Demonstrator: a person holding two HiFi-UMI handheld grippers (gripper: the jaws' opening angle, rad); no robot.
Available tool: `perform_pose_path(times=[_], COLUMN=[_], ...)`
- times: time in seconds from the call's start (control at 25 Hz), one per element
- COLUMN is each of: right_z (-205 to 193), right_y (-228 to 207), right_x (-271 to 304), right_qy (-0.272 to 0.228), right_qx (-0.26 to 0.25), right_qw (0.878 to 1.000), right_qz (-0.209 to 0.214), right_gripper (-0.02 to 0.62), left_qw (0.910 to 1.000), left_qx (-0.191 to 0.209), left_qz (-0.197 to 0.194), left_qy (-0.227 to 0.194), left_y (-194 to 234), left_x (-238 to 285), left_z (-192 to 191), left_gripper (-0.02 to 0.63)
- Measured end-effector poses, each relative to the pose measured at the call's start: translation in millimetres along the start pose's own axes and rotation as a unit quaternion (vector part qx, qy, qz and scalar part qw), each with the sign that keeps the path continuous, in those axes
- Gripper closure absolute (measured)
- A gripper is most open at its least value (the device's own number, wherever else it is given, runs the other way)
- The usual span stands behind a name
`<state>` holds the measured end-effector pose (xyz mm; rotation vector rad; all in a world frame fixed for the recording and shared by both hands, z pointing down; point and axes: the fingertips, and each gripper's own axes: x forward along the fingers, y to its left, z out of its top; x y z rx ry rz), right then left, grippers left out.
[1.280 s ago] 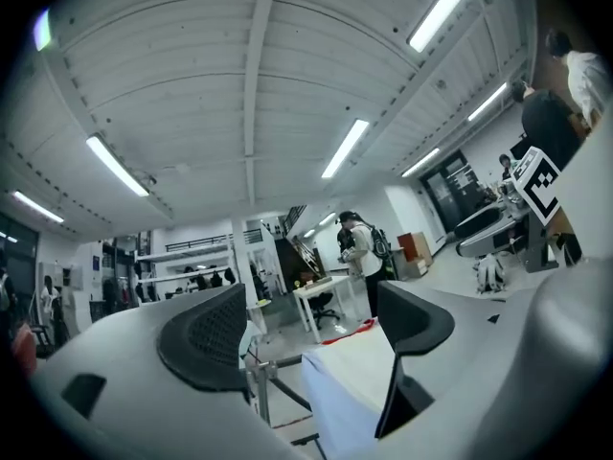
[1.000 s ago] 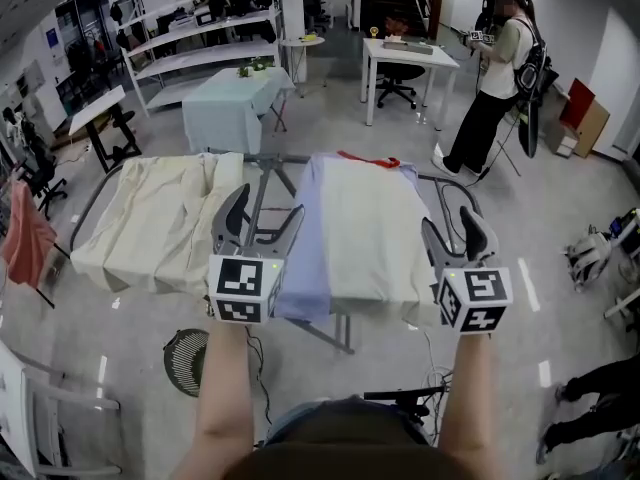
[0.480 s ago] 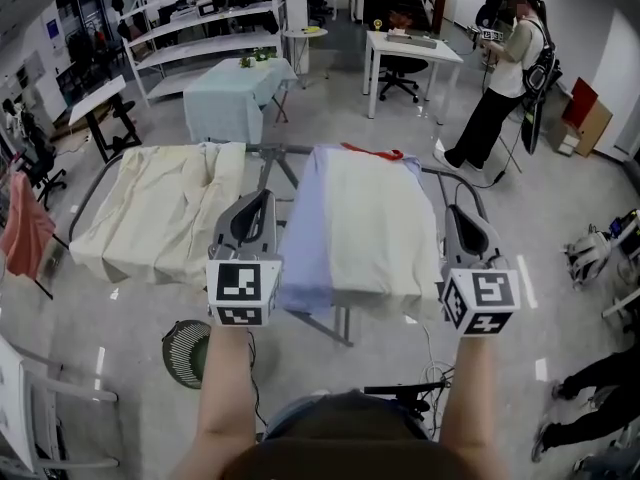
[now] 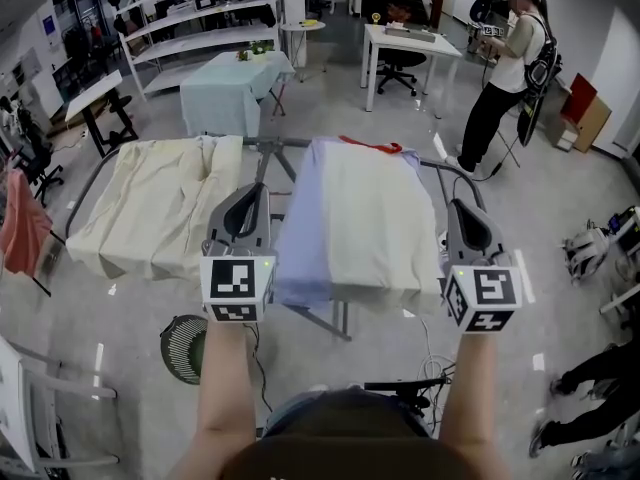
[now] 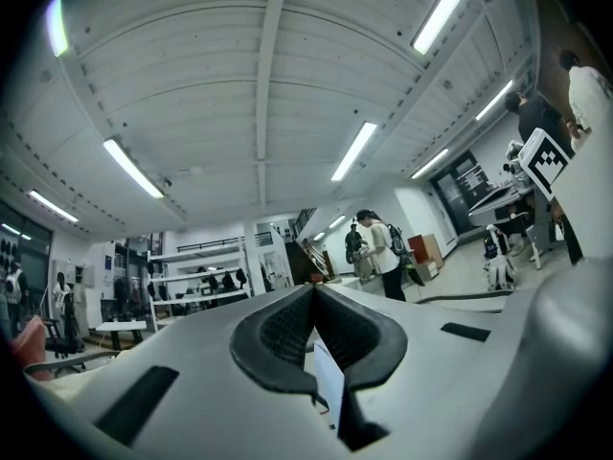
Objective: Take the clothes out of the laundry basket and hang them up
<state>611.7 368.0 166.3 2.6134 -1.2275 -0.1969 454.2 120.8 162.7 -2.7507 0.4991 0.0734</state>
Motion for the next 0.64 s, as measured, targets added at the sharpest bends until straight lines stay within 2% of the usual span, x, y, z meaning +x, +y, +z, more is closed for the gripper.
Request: perform_pose_path(times=[0.28,0.64], right_z=[1.4,4.9], right_y=[2.4,1.0], right_x=[-1.0,-3.0], right_qy=[-0.003,-0.01], right_qx=[-0.009,-0.015], right_qw=[1.0,1.0], right_qz=[0.001,-0.002], right_gripper=[0.595,0.595], left_qw=[0.9993,0.9996], left_qx=[-0.027,0.001], left_qz=[-0.01,-0.007], left_qy=[-0.025,-0.027], left_y=[1.5,4.1], left_x=[-3.2,-3.5], left_z=[4.4,8.3], left_gripper=[0.606,0.606])
